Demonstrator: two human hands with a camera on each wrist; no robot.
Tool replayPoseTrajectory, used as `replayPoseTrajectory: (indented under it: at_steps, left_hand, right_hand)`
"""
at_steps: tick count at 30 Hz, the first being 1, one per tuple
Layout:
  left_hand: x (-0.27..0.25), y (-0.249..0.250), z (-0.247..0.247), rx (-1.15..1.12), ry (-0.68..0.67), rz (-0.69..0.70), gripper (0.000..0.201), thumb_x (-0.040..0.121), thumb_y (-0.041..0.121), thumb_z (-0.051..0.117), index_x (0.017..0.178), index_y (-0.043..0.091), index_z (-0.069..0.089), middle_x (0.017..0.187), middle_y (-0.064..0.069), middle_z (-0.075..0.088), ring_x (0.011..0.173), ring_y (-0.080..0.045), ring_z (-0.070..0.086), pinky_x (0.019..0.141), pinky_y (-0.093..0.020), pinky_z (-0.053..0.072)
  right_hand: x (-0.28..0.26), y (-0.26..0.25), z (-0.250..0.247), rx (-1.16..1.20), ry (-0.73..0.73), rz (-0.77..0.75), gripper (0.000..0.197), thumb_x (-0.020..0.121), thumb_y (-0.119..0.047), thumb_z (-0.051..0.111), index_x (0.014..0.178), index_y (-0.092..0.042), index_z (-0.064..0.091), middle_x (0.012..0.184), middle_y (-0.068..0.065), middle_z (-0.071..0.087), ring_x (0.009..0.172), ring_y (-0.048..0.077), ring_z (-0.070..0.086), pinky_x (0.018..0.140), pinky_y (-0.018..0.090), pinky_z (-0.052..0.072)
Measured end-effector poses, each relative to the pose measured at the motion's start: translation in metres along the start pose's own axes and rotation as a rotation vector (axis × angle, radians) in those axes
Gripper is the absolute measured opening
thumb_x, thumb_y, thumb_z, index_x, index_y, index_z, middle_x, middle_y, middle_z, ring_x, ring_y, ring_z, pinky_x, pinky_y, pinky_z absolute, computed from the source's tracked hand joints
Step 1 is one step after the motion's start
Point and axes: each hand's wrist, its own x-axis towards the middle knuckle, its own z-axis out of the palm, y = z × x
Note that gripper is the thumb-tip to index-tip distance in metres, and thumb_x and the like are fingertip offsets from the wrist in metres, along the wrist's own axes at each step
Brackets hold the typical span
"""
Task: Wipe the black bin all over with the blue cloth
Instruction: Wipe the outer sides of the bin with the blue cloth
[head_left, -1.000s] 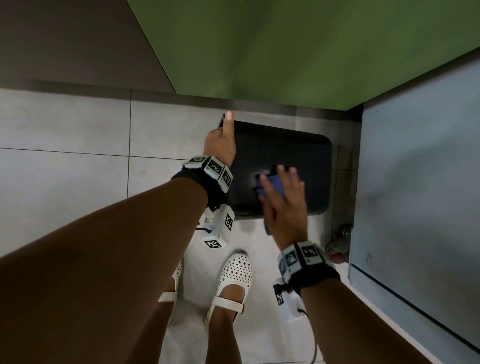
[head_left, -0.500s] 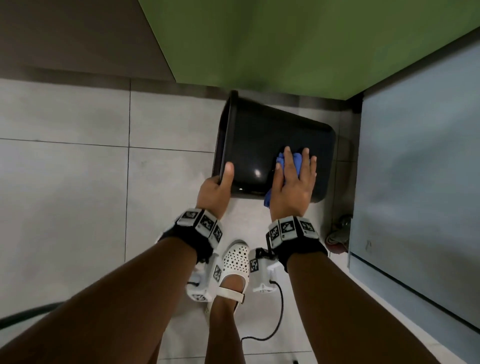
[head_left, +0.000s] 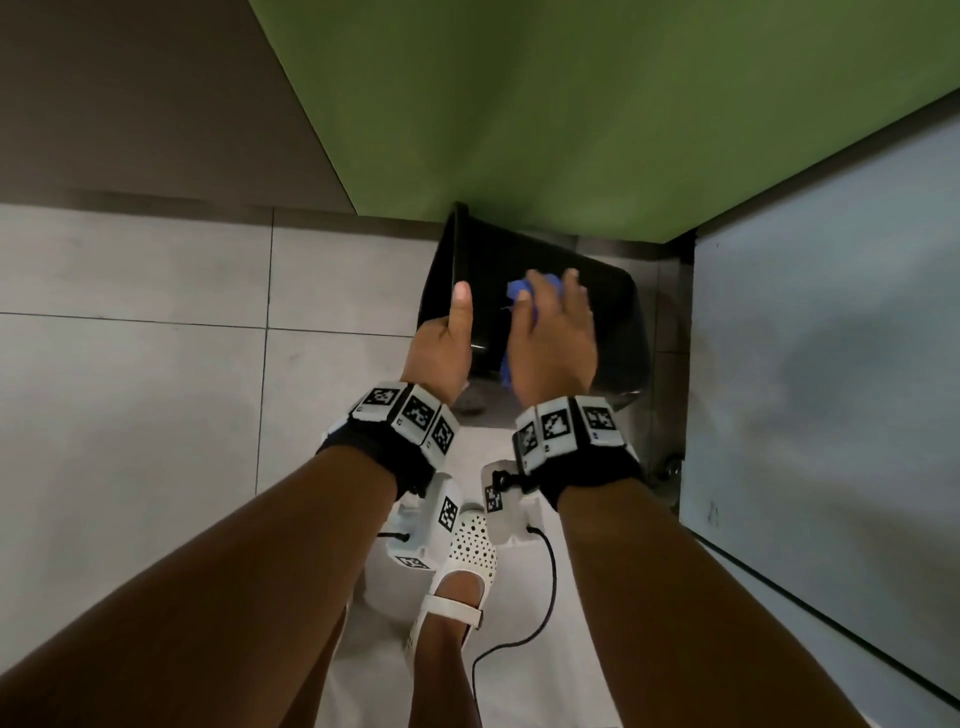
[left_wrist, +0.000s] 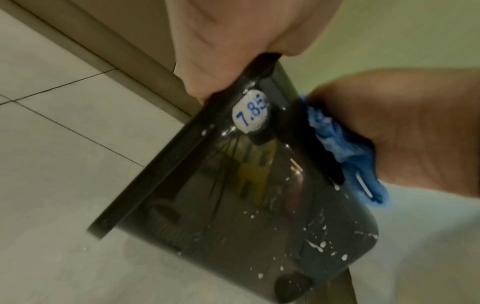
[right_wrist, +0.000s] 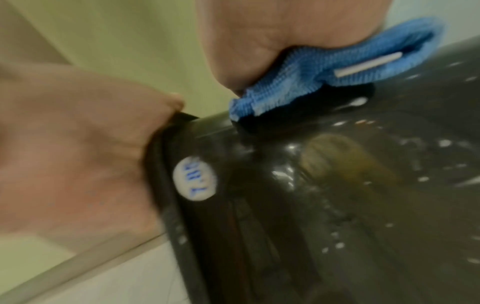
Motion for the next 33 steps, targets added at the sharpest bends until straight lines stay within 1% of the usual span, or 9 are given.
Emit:
replayPoseTrajectory:
  at_steps: [3,7,12,16,18,22,25,29,33]
  left_hand:
    - [0.007,0.009,-0.004,0.015,0.006,-0.091,0.072,0.099,0.049,0.016,0.103,-0.003,0.066,0.110,-0.026,0.064,0.106,-0.032,0.059,0.089,-0.033,0.042]
    - [0.011,0.018,-0.003,0.047,-0.003,-0.147,0.069,0.100,0.047,0.020,0.113,-0.004,0.063,0.122,-0.027,0.060,0.116,-0.032,0.056,0.094,-0.032,0.040]
    - [0.021,0.031,-0.001,0.086,-0.013,-0.189,0.070,0.099,0.049,0.018,0.115,-0.006,0.058,0.123,-0.025,0.058,0.116,-0.032,0.054,0.096,-0.033,0.037]
    - [0.025,0.034,-0.001,0.074,-0.022,-0.196,0.069,0.099,0.049,0.018,0.116,-0.006,0.057,0.113,-0.022,0.058,0.114,-0.031,0.054,0.090,-0.031,0.036]
    - [0.026,0.037,0.000,0.068,-0.030,-0.204,0.068,0.100,0.048,0.018,0.118,-0.006,0.056,0.119,-0.022,0.058,0.115,-0.031,0.054,0.093,-0.032,0.037]
    - [0.027,0.039,0.000,0.086,-0.045,-0.222,0.065,0.101,0.045,0.016,0.125,-0.005,0.051,0.118,-0.022,0.056,0.120,-0.030,0.051,0.093,-0.031,0.035]
    - [0.029,0.038,0.000,0.112,-0.068,-0.230,0.062,0.102,0.042,0.013,0.132,-0.002,0.046,0.130,-0.025,0.053,0.121,-0.032,0.050,0.098,-0.034,0.037]
    - [0.032,0.037,-0.001,0.117,-0.068,-0.237,0.065,0.101,0.044,0.016,0.127,-0.004,0.052,0.134,-0.024,0.052,0.125,-0.031,0.049,0.101,-0.032,0.036]
    - [0.036,0.045,-0.001,0.109,-0.070,-0.260,0.062,0.102,0.040,0.014,0.132,-0.003,0.047,0.138,-0.023,0.048,0.129,-0.030,0.046,0.104,-0.030,0.033]
  right_hand:
    - [-0.014,-0.019,0.008,0.036,-0.060,-0.231,0.038,0.099,-0.028,0.036,0.135,-0.022,0.045,0.154,0.012,0.021,0.141,0.029,0.022,0.115,0.040,0.019]
    - [-0.016,-0.007,0.014,0.068,0.043,-0.282,0.038,0.096,-0.031,0.036,0.125,-0.018,0.057,0.147,0.016,0.035,0.131,0.031,0.041,0.111,0.044,0.028]
    - [0.010,0.041,-0.006,-0.061,0.137,-0.103,0.036,0.096,-0.031,0.038,0.124,-0.019,0.058,0.141,0.013,0.045,0.134,0.032,0.036,0.113,0.046,0.025]
    - [0.025,0.082,-0.027,-0.098,0.157,-0.010,0.040,0.094,-0.032,0.036,0.123,-0.016,0.058,0.139,0.015,0.047,0.132,0.034,0.037,0.109,0.047,0.033]
    - [0.032,0.089,-0.030,-0.081,0.174,0.095,0.037,0.096,-0.028,0.037,0.124,-0.014,0.056,0.139,0.018,0.045,0.131,0.035,0.038,0.107,0.048,0.035]
    - [0.036,0.071,-0.022,-0.130,0.205,0.316,0.039,0.095,-0.025,0.038,0.129,-0.015,0.052,0.143,0.020,0.038,0.134,0.035,0.032,0.112,0.051,0.023]
    - [0.027,0.034,-0.007,-0.174,0.132,0.116,0.040,0.096,-0.026,0.035,0.132,-0.016,0.048,0.143,0.019,0.040,0.133,0.033,0.034,0.112,0.048,0.021]
    - [0.002,-0.013,0.013,-0.072,0.080,-0.173,0.041,0.096,-0.030,0.034,0.131,-0.017,0.049,0.144,0.016,0.040,0.134,0.031,0.035,0.112,0.043,0.020]
    - [-0.010,0.009,0.007,-0.103,0.039,-0.345,0.048,0.093,-0.036,0.030,0.135,-0.018,0.044,0.147,0.015,0.035,0.138,0.031,0.028,0.111,0.043,0.012]
